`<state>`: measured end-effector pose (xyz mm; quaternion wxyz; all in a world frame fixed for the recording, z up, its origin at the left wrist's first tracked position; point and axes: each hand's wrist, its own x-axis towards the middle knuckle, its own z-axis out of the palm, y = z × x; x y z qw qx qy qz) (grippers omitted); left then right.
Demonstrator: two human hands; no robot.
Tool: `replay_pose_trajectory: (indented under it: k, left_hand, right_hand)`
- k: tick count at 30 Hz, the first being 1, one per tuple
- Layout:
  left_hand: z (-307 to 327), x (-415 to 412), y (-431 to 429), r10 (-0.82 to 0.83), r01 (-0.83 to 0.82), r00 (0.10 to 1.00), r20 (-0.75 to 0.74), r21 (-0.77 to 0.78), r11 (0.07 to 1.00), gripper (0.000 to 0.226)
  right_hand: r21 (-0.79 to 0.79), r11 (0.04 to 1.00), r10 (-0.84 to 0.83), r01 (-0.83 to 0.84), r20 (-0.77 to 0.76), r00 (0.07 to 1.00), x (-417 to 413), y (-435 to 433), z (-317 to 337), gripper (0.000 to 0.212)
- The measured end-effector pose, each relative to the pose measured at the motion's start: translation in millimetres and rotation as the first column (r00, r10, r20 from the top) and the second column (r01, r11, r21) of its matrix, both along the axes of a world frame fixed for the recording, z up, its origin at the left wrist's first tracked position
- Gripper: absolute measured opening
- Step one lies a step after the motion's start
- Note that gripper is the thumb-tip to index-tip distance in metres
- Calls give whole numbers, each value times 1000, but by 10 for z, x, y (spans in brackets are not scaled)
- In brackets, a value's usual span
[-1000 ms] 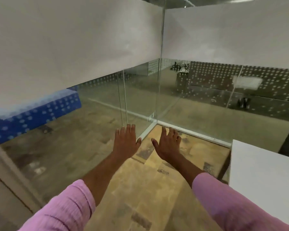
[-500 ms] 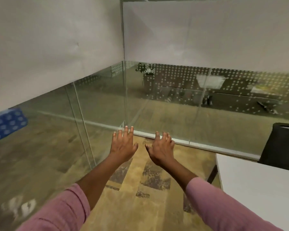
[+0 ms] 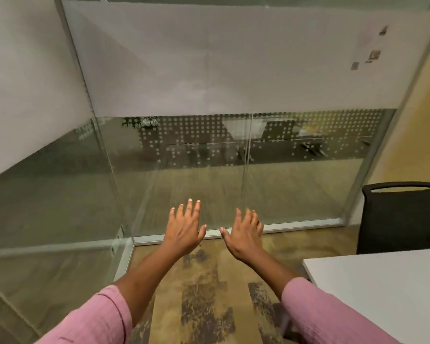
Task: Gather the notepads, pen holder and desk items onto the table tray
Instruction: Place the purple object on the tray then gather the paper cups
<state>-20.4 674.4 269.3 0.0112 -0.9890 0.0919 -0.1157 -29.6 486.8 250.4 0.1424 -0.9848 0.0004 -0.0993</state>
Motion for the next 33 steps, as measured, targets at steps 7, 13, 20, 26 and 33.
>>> replay_pose_trajectory:
  k: [7, 13, 20, 26, 33]
  left_hand:
    - [-109, 1595, -559, -138, 138, 990, -8, -9, 990, 78]
    - [-206, 3068, -1397, -266, 267, 963, -45, 15, 964, 79]
    - [-170, 4481, -2490, -404, 405, 912, -74, -1, 914, 77]
    - [-261, 5535, -3472, -547, 548, 831, -102, -14, 836, 76]
    - [-279, 6833, -4873, -723, 725, 689, -52, 27, 689, 73]
  right_hand:
    - [16, 992, -126, 126, 10, 992, 1315, -532, -84, 85]
    - [19, 978, -210, 210, 34, 977, 2626, -1268, -64, 86]
    - [-22, 943, -332, 332, 6, 943, 3846, -2238, -56, 85]
    - [-56, 894, -447, 445, -22, 894, 4638, -3032, -206, 83]
    - [-67, 769, -637, 635, -13, 771, 5595, -4175, -283, 83]
